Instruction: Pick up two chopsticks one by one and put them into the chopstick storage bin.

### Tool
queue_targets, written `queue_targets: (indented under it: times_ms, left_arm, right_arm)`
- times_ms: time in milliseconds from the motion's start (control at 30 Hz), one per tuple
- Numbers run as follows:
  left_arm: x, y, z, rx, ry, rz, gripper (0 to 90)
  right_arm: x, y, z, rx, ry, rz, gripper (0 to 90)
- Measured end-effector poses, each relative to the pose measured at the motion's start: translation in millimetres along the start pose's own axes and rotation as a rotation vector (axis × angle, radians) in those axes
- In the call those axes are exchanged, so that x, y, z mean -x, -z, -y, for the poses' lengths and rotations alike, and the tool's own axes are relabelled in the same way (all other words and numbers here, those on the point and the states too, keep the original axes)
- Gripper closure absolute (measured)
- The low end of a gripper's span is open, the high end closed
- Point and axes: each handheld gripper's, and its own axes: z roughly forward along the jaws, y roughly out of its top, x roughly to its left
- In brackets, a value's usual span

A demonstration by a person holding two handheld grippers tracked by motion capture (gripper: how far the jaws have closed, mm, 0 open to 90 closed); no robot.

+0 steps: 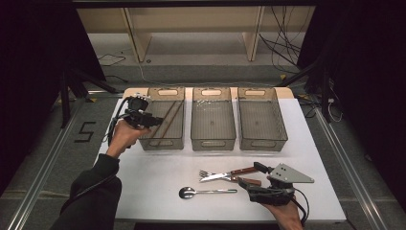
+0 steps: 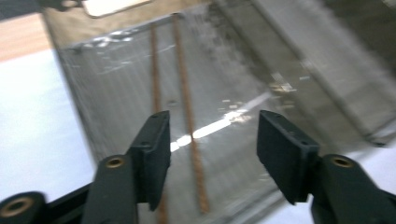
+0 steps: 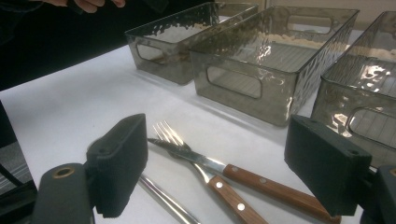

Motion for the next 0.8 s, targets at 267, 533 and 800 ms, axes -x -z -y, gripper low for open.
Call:
queue_targets:
  times_ms: [267,533,800]
  left_arm:
    - [8.7,20.0,18.0,0.068,0.021,0.073,31.9]
    - [22.3,32.7,39.0,0.127,0.008,0.122,26.5]
    - [27.8,38.7,55.2,0.159,-0.019,0.135,24.6]
  right_arm:
    - [-0.6,-1.0,0.0,-0.005,0.003,-0.002,22.2]
    - [-2.7,-2.2,-0.6,-0.013,0.016,-0.011,22.2]
    - [-5.0,-2.8,-2.1,-0.023,0.024,-0.027,22.2]
